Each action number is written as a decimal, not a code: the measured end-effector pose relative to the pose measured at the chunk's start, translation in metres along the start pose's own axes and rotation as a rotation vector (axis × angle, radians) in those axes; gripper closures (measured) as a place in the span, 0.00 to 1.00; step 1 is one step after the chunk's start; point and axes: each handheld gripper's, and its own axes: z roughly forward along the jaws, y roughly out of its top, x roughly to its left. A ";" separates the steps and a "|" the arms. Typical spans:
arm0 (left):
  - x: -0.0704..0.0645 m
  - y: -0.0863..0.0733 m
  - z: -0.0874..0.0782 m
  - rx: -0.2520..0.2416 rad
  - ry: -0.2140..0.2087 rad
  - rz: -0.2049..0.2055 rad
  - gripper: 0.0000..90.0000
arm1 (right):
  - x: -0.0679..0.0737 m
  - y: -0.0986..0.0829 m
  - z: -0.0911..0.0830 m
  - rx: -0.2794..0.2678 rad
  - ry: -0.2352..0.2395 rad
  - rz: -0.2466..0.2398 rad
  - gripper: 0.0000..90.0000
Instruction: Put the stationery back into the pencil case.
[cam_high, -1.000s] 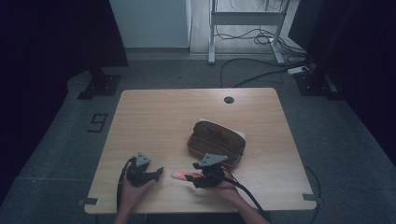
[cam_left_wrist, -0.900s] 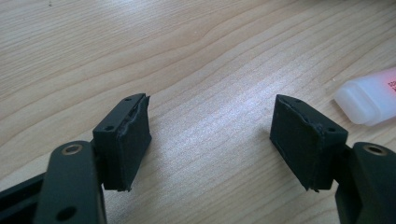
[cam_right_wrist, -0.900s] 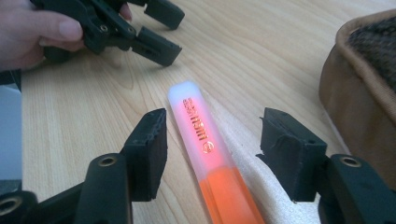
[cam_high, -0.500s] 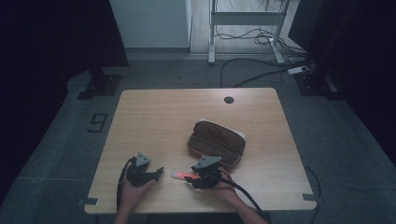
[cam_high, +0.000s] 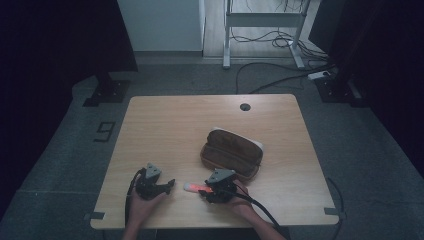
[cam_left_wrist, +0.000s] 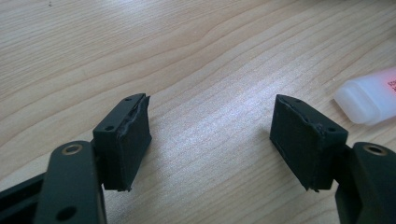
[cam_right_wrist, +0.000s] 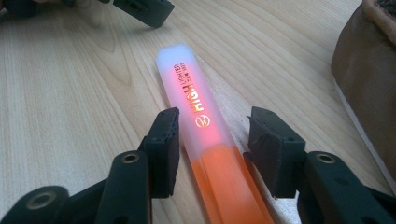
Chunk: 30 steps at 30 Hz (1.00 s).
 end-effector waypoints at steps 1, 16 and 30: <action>0.000 0.000 0.000 0.000 0.000 0.000 0.31 | 0.000 0.000 0.000 -0.001 -0.006 -0.006 0.61; 0.000 0.000 0.000 0.000 0.000 0.000 0.31 | -0.002 -0.002 -0.004 -0.006 -0.028 -0.025 0.73; 0.000 0.000 0.000 0.000 0.000 0.000 0.31 | -0.007 0.002 -0.025 -0.074 -0.021 0.008 0.73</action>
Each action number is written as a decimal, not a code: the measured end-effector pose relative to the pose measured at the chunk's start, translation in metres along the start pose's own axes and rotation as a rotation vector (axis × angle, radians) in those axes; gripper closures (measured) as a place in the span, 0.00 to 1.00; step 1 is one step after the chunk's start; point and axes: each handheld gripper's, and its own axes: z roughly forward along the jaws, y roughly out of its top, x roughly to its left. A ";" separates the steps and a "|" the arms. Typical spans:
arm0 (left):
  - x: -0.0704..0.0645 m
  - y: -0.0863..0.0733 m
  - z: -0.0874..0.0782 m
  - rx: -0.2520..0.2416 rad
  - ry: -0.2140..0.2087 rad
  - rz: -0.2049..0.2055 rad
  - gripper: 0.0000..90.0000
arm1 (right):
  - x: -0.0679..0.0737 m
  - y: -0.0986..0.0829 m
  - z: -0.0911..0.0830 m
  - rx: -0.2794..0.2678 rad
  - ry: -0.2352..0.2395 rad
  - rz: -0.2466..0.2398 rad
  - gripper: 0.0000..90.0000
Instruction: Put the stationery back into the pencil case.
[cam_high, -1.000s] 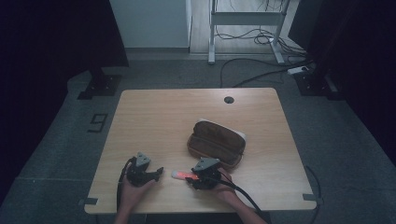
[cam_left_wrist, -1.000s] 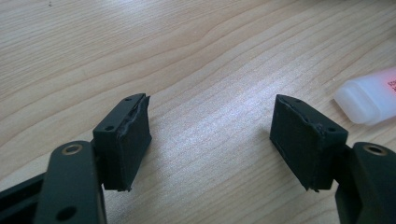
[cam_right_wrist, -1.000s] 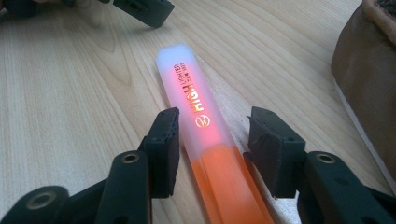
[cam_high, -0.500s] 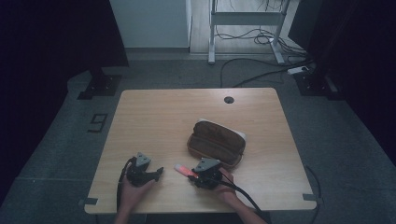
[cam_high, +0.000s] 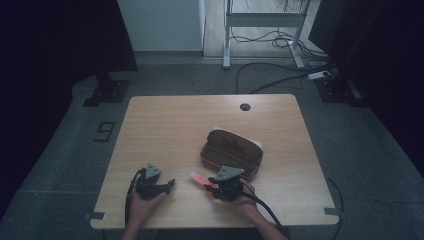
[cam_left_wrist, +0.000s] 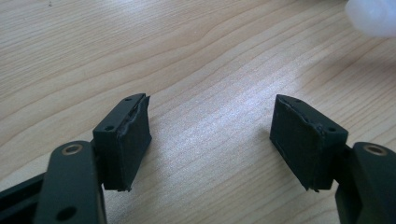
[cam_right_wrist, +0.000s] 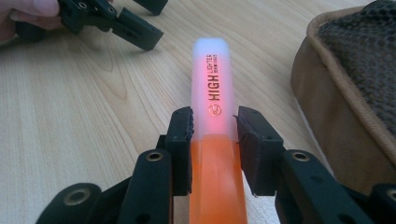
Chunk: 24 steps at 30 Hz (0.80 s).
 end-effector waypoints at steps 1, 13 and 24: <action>0.000 0.000 0.000 0.001 0.000 0.000 0.31 | 0.000 0.000 -0.001 -0.004 0.000 0.003 0.73; 0.000 0.000 0.000 0.000 -0.001 0.000 0.31 | -0.004 0.007 -0.018 -0.047 -0.002 0.014 0.73; 0.000 0.000 0.000 0.000 0.000 0.000 0.31 | -0.012 0.011 -0.031 -0.084 -0.012 0.034 0.73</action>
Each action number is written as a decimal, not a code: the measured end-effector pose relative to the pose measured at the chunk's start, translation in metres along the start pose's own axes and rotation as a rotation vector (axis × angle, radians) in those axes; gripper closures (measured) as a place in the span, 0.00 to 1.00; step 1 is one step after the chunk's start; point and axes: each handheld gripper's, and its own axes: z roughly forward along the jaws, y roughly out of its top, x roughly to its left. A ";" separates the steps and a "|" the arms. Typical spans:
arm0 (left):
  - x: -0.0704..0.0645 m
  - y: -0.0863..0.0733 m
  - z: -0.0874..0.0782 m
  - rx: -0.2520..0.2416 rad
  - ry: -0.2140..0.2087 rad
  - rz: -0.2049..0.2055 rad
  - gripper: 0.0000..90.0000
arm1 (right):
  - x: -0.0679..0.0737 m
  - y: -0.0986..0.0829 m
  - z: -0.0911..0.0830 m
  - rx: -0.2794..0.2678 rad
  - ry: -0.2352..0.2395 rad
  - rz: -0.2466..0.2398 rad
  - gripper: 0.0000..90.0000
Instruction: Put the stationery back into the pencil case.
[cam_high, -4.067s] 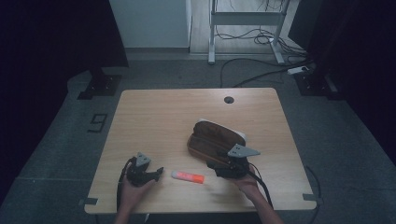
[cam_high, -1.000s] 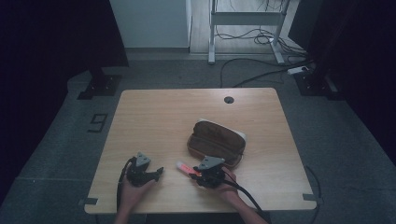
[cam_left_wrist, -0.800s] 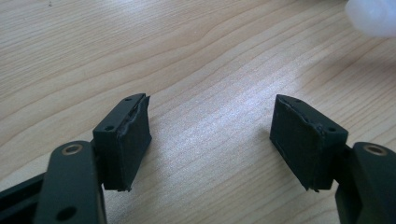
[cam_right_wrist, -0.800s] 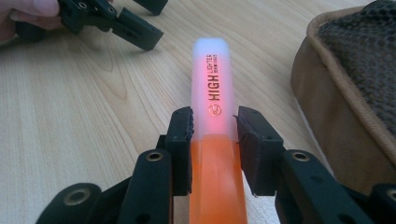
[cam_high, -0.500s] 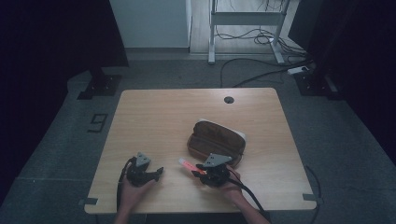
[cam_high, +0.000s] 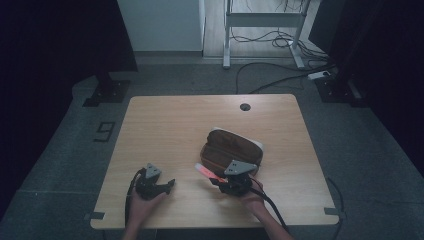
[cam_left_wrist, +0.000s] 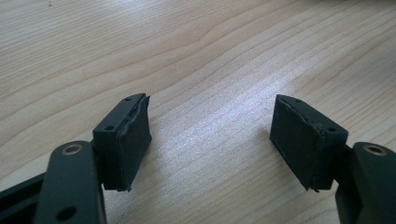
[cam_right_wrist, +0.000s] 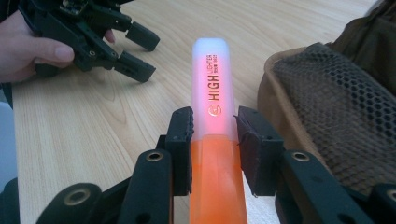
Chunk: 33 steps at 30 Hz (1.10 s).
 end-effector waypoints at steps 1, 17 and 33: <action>0.000 0.000 0.000 0.000 0.000 -0.001 0.31 | -0.001 0.001 -0.001 -0.005 0.000 0.003 0.73; 0.000 0.000 0.000 0.000 0.000 0.000 0.31 | -0.012 0.007 -0.014 -0.040 -0.020 0.018 0.73; 0.000 0.000 0.000 0.000 0.000 -0.001 0.31 | -0.031 0.012 -0.020 -0.054 -0.046 0.044 0.73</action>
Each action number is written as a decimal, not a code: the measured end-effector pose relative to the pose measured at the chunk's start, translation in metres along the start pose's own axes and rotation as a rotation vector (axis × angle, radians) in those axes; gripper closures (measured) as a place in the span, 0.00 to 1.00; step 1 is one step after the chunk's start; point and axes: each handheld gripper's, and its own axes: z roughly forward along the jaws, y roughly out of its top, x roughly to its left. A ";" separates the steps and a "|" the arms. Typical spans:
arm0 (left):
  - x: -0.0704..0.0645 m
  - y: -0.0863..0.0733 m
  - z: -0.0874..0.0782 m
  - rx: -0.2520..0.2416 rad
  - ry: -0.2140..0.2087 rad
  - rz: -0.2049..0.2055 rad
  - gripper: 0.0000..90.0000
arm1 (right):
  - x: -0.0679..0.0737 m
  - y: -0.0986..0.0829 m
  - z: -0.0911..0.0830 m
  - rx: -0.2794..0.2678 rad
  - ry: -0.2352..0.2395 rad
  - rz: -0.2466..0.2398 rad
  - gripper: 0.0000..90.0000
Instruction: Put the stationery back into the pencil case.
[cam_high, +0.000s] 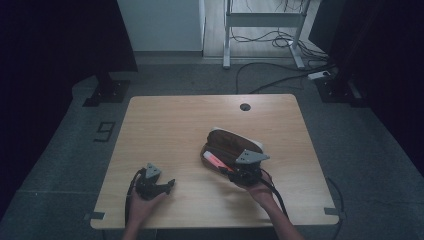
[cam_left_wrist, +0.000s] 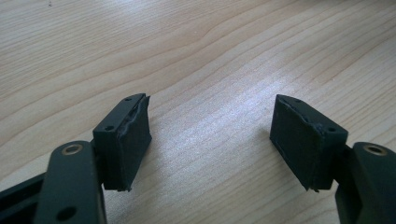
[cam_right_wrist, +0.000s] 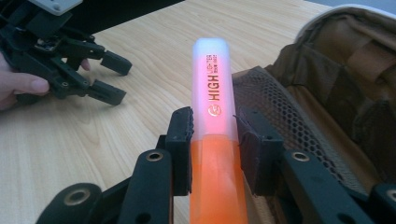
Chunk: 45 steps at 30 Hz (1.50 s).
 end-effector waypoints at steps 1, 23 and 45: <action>0.000 0.000 0.000 0.000 0.000 0.000 0.31 | -0.002 0.000 0.000 0.001 -0.003 -0.002 0.73; 0.000 0.000 0.000 0.001 0.000 0.001 0.31 | -0.031 0.014 -0.011 -0.001 -0.059 0.000 0.73; 0.000 0.000 0.000 0.000 0.000 0.000 0.31 | -0.057 0.023 -0.017 0.006 -0.111 0.015 0.73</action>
